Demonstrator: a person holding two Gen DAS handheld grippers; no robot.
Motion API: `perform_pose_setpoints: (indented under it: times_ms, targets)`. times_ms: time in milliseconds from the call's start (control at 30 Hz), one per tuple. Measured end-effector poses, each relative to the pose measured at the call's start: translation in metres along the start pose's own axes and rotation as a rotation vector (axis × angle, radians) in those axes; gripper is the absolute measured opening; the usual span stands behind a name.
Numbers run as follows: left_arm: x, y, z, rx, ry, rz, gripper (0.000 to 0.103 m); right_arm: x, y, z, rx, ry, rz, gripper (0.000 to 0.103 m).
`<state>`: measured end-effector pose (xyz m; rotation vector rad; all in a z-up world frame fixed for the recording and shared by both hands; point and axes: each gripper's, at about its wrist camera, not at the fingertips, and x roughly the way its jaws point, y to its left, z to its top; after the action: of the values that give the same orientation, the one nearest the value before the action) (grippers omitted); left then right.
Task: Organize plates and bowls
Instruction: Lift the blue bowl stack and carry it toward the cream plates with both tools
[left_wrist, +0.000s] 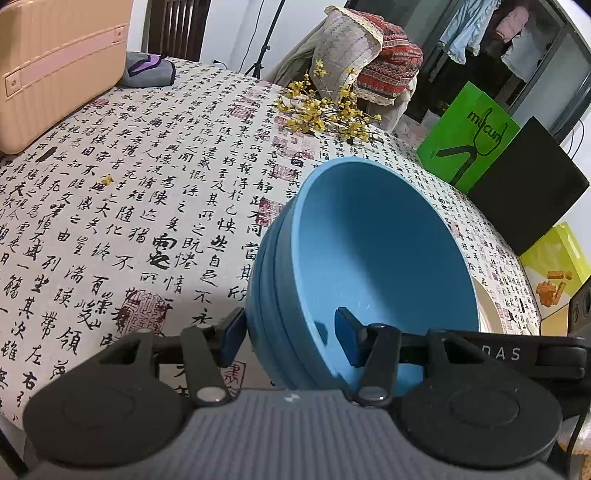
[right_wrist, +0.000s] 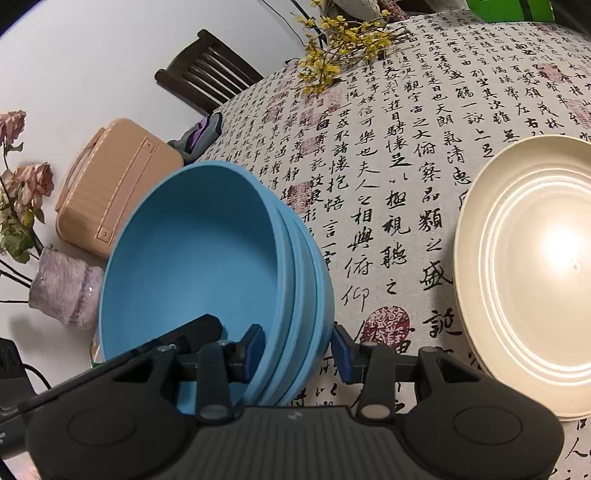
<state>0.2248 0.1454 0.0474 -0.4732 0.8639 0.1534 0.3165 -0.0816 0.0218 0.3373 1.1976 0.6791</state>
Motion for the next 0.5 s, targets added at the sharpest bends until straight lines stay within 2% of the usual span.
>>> perform_pose_setpoints:
  times_ms: [500]
  targets:
    - [0.001,-0.015,0.002,0.025,-0.009,-0.048,0.053,-0.021,-0.009,-0.001,0.026,-0.057,-0.023,0.041]
